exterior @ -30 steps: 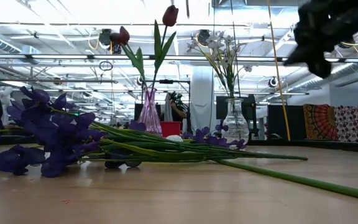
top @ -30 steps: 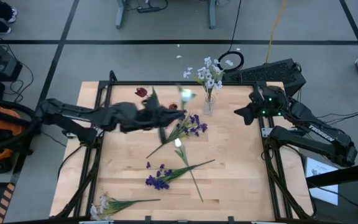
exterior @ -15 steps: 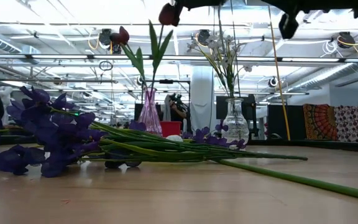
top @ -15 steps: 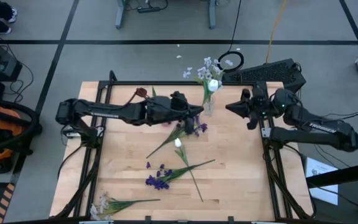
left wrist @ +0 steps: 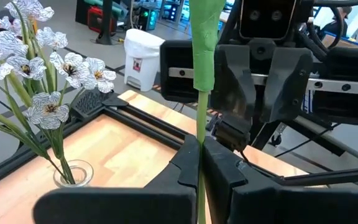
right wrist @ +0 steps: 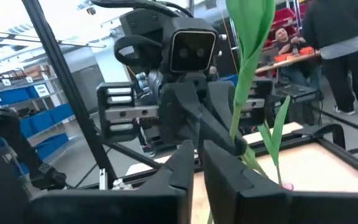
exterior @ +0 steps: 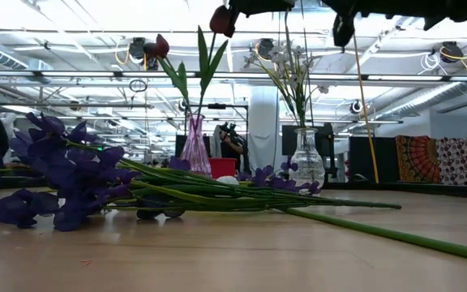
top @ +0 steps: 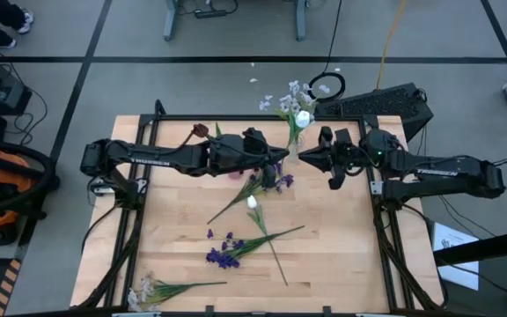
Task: Sort flowers into vase by color
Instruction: Put the top white tulip flower into the transparent vase
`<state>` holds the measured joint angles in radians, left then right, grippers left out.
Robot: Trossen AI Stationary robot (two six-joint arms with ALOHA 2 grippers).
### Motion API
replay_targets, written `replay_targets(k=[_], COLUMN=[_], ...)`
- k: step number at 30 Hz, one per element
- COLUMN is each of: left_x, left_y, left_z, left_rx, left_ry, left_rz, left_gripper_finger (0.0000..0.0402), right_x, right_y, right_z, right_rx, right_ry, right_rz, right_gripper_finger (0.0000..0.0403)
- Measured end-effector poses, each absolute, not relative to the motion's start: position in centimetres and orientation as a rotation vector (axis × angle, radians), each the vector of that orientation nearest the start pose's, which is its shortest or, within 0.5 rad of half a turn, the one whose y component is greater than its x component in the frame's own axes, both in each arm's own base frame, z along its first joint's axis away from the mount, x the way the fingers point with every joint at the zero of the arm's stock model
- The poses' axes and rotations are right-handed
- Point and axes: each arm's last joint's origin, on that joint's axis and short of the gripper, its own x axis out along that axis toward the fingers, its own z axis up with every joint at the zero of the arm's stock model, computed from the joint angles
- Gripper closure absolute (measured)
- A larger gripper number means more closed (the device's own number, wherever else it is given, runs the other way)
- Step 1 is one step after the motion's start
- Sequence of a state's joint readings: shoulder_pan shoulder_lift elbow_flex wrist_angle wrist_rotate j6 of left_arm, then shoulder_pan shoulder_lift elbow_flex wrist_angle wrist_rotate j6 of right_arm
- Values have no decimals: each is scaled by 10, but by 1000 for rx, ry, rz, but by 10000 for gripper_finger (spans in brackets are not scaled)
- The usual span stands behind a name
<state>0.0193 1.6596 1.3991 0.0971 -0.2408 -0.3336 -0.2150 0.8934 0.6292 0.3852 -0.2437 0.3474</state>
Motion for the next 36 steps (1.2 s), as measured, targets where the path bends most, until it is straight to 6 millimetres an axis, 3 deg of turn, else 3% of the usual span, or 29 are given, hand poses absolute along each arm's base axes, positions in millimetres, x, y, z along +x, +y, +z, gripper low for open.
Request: replay_targets(k=[9, 15, 23, 36], left_x=[390, 390, 390, 390], left_y=[14, 12, 11, 9], left_z=[345, 344, 344, 342], left_rx=[-311, -311, -317, -321], left_ry=[130, 133, 144, 166], left_rz=[280, 274, 235, 201], left_gripper_finger=[391, 391, 391, 391], right_x=[219, 222, 226, 226], right_y=[-41, -42, -42, -43], right_z=[309, 310, 309, 308], right_rx=[289, 279, 276, 270], right_ry=[-166, -205, -214, -210], right_rz=[42, 52, 59, 30], right_gripper_finger=[303, 282, 294, 348])
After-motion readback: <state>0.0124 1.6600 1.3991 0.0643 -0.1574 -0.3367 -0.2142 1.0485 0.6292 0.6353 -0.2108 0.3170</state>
